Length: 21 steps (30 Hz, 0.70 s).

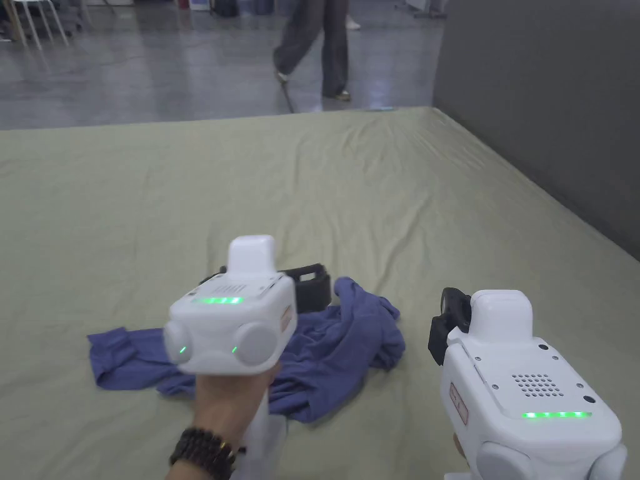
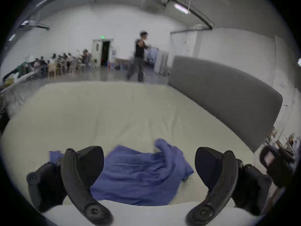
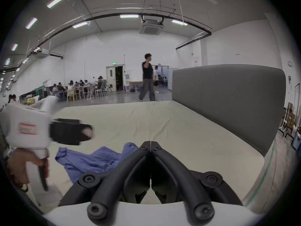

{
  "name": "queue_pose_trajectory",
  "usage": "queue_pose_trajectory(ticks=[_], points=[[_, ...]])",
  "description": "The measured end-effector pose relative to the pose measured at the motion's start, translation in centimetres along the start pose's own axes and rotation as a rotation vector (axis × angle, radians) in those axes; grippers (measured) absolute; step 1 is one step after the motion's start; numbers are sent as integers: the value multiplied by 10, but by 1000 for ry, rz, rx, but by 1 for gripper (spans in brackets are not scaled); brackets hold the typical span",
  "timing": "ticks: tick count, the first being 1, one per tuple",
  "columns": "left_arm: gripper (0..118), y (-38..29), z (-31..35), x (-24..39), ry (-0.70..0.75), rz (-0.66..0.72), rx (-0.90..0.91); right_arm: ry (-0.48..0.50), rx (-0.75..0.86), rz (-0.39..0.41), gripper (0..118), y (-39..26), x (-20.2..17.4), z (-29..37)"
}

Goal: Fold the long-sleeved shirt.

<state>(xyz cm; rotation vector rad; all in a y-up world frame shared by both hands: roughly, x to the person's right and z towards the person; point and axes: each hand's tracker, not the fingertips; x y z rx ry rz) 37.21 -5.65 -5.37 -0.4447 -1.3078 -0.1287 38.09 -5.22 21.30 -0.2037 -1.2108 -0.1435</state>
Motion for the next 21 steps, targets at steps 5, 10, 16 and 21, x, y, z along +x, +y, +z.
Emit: queue_pose_trajectory(ticks=[5,10,16,21], points=[[0,-42,94,-60,234,-36,116,55,22,22,2,6,-26,7],[0,-85,163,-98,398,98,140,68,41,31,2,-8,-37,18],[0,-90,157,-123,391,112,57,74,12,31,2,-8,-36,15],[23,-54,98,-144,287,121,-115,69,9,37,2,-7,-35,13]])
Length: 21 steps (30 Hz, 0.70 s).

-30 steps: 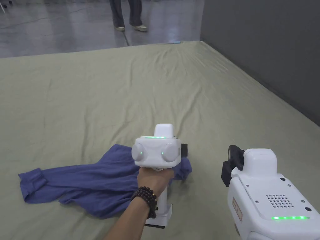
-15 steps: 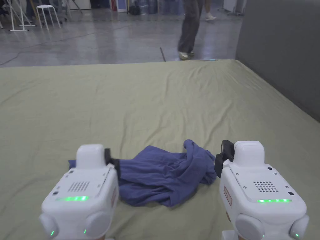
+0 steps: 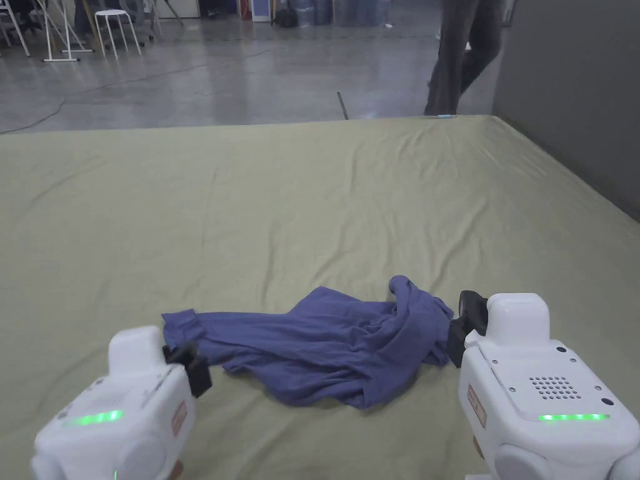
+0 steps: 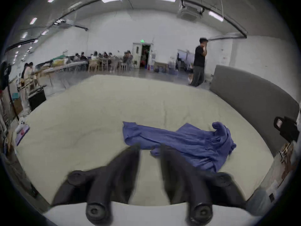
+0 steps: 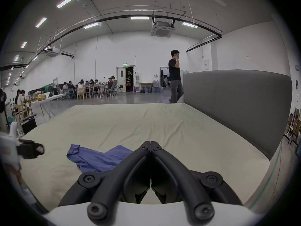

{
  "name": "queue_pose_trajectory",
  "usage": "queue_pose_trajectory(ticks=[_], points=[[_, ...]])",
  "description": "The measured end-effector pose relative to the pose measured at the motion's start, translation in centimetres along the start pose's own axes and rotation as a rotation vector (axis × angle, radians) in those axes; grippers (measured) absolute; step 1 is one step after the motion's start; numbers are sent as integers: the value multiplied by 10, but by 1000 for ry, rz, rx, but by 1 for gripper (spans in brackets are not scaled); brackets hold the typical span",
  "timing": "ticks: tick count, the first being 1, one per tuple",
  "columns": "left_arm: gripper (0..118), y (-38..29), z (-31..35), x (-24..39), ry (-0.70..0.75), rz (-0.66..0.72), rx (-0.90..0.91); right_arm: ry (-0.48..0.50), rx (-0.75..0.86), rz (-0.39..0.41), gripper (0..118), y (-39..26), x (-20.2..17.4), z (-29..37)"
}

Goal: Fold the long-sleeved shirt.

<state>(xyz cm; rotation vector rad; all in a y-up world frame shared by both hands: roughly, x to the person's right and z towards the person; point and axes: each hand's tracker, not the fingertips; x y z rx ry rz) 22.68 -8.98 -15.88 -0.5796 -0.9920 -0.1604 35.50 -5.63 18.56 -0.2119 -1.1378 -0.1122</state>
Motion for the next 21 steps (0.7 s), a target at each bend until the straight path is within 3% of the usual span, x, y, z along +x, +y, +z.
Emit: queue_pose_trajectory(ticks=[2,3,7,12,15,16,17,21], points=[[88,21,-50,-3,-25,10,-106,0,-12,2,2,-4,0,-4],[97,29,-73,-6,-52,32,-110,-1,-19,5,2,-6,0,-7],[97,53,-159,7,26,-111,-295,-9,-67,19,2,-20,1,-24],[97,33,-233,15,53,-108,-510,-25,-127,18,2,-34,5,-40],[86,12,-233,28,97,-175,-502,-35,-150,27,2,-38,9,-47],[54,14,-224,37,105,-210,-454,-37,-158,27,2,-39,10,-48],[0,18,-216,44,92,-193,-460,-41,-166,27,2,-38,12,-50],[0,15,-204,66,-5,-202,-423,-51,-208,19,2,-31,23,-62]])
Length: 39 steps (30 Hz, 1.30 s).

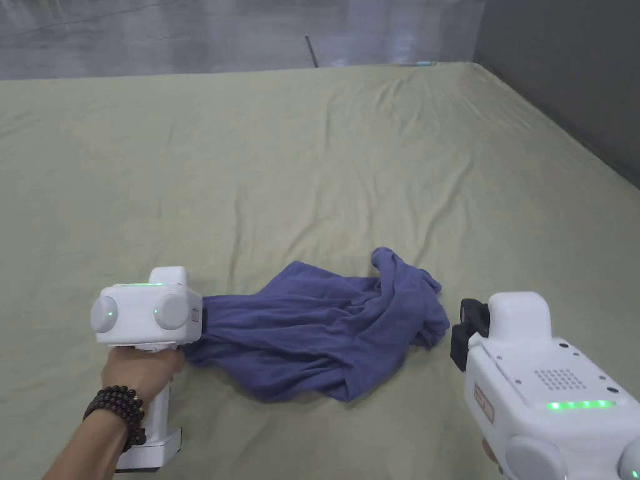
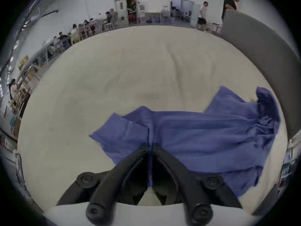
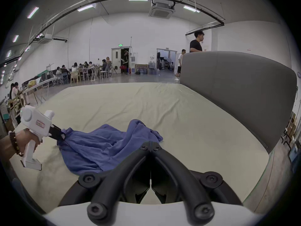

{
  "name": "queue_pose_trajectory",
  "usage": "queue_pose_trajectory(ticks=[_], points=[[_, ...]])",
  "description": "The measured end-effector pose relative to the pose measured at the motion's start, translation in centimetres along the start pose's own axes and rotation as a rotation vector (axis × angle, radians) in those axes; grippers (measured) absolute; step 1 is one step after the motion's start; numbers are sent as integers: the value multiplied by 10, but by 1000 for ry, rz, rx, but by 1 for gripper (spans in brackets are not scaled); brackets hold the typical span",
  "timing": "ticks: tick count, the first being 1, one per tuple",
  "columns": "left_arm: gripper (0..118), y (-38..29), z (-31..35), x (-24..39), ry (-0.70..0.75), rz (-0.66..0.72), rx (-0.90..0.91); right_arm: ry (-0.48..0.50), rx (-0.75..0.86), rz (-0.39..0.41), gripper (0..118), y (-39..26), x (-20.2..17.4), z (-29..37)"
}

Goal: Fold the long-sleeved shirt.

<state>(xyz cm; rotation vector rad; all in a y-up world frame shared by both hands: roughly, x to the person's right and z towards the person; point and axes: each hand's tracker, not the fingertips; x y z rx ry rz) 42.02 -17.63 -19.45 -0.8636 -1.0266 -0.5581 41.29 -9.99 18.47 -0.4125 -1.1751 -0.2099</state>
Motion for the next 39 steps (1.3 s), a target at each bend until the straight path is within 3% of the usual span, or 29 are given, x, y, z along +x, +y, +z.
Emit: queue_pose_trajectory(ticks=[3,5,6,7,9,10,11,15,20,21,22,23,25,26,31,39], points=[[0,4,24,-8,47,-17,88,6,-35,-55,2,21,15,-15],[0,8,41,-21,0,19,126,40,-97,-101,34,35,28,-35],[0,11,46,-23,-16,41,128,38,-127,-98,53,40,33,-47],[0,13,51,-24,-26,46,137,58,-140,-53,65,44,36,-60],[0,15,67,-33,-20,41,186,67,-237,-28,70,47,39,-86],[0,16,69,-34,-30,36,204,84,-287,-32,86,47,39,-101],[0,17,70,-35,-36,42,223,108,-343,-29,88,46,38,-115],[0,18,73,-44,-51,59,212,66,-504,-19,88,27,34,-171],[0,16,73,-52,-52,69,221,121,-638,-62,86,1,23,-221],[0,18,76,-55,-51,73,220,140,-625,-77,76,-1,19,-224],[0,18,76,-57,-51,76,219,172,-614,-95,38,-2,15,-227],[0,17,76,-58,-52,81,219,226,-581,-121,22,0,9,-222],[0,18,83,-60,-41,84,233,150,-547,-16,20,9,-5,-209],[0,17,86,-62,-38,87,249,193,-505,-4,20,11,-6,-201],[0,31,125,-67,-54,93,384,243,-309,-117,20,59,13,-154],[0,148,222,-99,-75,194,676,322,27,-92,20,231,12,-100]])
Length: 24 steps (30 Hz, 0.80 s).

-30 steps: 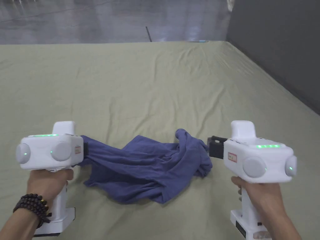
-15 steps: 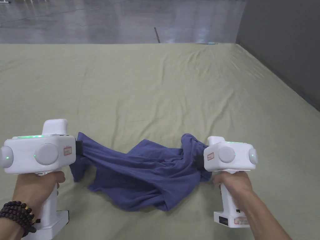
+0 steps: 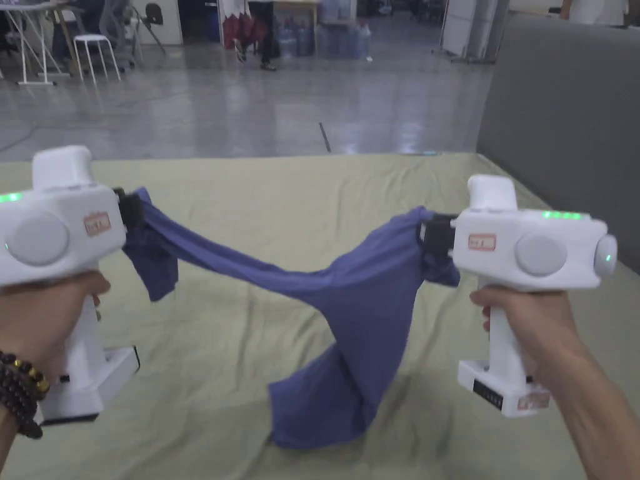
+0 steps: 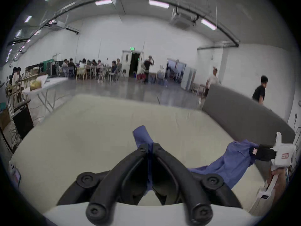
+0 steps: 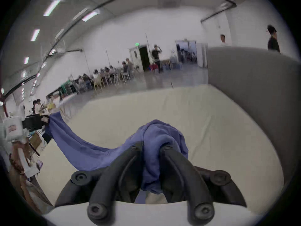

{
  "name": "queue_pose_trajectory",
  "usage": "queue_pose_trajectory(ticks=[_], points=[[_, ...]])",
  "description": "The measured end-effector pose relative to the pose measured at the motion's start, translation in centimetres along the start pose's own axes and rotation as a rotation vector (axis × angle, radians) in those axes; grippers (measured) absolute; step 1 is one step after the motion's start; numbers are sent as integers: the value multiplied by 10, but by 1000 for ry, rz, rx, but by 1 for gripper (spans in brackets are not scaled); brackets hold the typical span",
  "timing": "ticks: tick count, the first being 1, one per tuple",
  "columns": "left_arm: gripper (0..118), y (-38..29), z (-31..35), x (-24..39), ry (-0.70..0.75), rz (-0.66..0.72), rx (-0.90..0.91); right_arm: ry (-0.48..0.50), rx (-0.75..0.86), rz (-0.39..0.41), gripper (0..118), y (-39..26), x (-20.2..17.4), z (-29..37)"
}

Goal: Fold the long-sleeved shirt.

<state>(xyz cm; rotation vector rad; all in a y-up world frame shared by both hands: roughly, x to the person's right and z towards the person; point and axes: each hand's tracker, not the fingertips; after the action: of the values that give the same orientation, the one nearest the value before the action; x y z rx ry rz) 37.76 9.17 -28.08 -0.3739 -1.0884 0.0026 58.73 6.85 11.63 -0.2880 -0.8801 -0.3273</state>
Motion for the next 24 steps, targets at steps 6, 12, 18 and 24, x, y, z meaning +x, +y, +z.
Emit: queue_pose_trajectory(ticks=[6,12,18,24], points=[[0,129,-25,19,4,-24,107,-45,126,95,19,134,-26,-17],[0,187,-64,37,28,-35,121,-102,168,101,19,214,-29,-53],[0,157,-93,41,51,-94,86,-140,146,93,19,191,-15,-96],[0,61,-157,21,79,-125,-81,-124,-40,20,19,83,2,-188]])
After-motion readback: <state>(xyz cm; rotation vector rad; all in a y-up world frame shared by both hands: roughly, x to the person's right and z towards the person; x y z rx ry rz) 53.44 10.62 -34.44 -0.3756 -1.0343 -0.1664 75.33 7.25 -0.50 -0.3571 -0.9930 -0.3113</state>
